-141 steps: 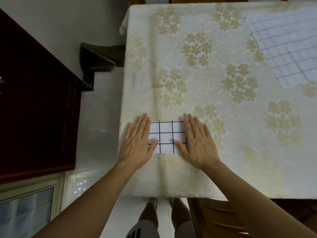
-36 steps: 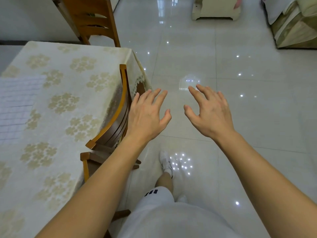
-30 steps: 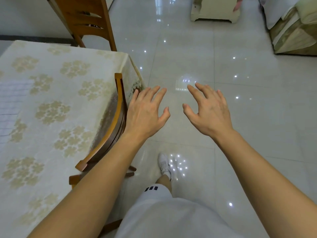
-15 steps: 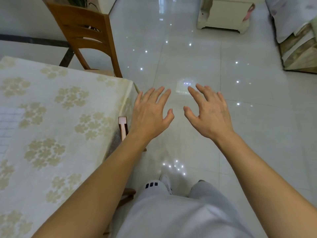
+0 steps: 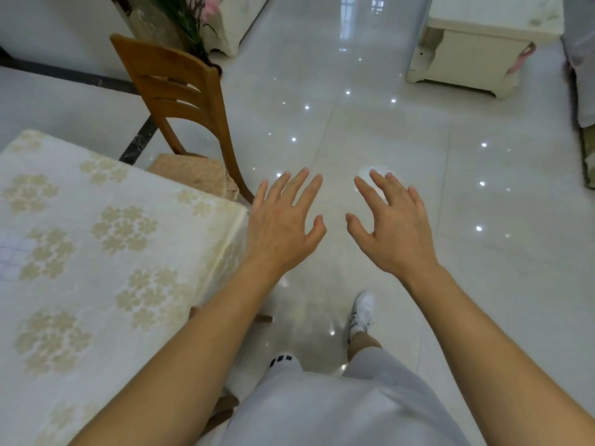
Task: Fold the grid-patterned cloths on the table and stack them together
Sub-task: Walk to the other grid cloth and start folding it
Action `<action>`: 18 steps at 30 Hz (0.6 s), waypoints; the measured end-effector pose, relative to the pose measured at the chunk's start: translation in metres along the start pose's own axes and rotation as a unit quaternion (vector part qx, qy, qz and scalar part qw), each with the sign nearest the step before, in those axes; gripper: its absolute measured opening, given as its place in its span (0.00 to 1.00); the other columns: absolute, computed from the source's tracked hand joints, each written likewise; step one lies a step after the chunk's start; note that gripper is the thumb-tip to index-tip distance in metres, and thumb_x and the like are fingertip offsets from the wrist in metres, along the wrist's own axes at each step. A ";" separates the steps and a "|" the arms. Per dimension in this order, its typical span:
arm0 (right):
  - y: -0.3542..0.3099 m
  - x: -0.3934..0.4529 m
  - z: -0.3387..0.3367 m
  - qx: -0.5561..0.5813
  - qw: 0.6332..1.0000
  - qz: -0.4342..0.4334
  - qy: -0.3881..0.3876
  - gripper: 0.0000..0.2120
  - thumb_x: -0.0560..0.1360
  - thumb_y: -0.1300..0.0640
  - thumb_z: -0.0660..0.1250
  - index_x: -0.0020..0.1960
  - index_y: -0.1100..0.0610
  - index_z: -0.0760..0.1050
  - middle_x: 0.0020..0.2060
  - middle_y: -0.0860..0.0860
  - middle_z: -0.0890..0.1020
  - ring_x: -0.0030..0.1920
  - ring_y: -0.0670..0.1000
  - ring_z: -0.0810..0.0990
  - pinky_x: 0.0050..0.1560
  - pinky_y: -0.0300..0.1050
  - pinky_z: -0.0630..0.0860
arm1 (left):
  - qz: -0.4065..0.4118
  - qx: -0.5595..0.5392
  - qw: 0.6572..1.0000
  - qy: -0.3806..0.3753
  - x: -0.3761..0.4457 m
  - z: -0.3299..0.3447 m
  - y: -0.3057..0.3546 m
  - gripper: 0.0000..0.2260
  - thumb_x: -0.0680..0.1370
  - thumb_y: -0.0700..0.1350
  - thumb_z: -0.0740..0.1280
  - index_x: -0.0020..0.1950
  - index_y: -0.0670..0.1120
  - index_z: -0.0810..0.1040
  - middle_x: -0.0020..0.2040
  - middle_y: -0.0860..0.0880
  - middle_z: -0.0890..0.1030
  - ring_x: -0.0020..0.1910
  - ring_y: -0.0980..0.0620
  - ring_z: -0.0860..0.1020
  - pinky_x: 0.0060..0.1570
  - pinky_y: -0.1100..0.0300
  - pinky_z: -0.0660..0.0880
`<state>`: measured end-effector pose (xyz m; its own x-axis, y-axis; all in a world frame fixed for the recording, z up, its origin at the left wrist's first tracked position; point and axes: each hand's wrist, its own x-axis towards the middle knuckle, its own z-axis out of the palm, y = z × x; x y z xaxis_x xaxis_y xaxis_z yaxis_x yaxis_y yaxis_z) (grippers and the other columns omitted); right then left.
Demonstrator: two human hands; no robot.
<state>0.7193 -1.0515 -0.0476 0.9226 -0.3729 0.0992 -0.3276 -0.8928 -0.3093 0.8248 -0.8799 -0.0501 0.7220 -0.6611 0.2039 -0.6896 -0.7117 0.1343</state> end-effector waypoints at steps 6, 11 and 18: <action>0.065 0.090 -0.016 0.016 0.999 -0.039 -0.002 0.32 0.78 0.36 0.51 0.77 0.49 0.64 0.77 0.52 0.65 0.78 0.56 0.61 0.77 0.61 0.56 | -0.068 0.025 0.997 -0.009 0.088 0.013 0.035 0.28 0.80 0.61 0.58 0.79 0.54 0.61 0.79 0.50 0.64 0.77 0.46 0.63 0.75 0.46 0.50; 0.102 0.153 -0.021 0.013 0.997 -0.068 -0.032 0.33 0.77 0.34 0.48 0.78 0.48 0.61 0.78 0.51 0.63 0.79 0.55 0.58 0.78 0.60 0.52 | -0.094 0.022 0.995 -0.022 0.140 0.026 0.054 0.28 0.80 0.61 0.58 0.78 0.54 0.61 0.78 0.50 0.65 0.77 0.46 0.63 0.77 0.43 0.56; 0.123 0.224 -0.015 0.033 0.993 -0.108 -0.044 0.32 0.77 0.35 0.49 0.78 0.48 0.62 0.77 0.52 0.65 0.78 0.56 0.60 0.77 0.60 0.54 | -0.134 0.027 0.990 -0.030 0.193 0.036 0.050 0.27 0.80 0.59 0.57 0.78 0.53 0.63 0.77 0.49 0.66 0.76 0.46 0.64 0.76 0.43 0.57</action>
<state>0.8830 -1.2484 -0.0492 0.9852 -0.1475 0.0877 -0.1079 -0.9298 -0.3520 0.9316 -1.0514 -0.0390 0.8819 -0.4583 0.1107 -0.4697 -0.8742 0.1228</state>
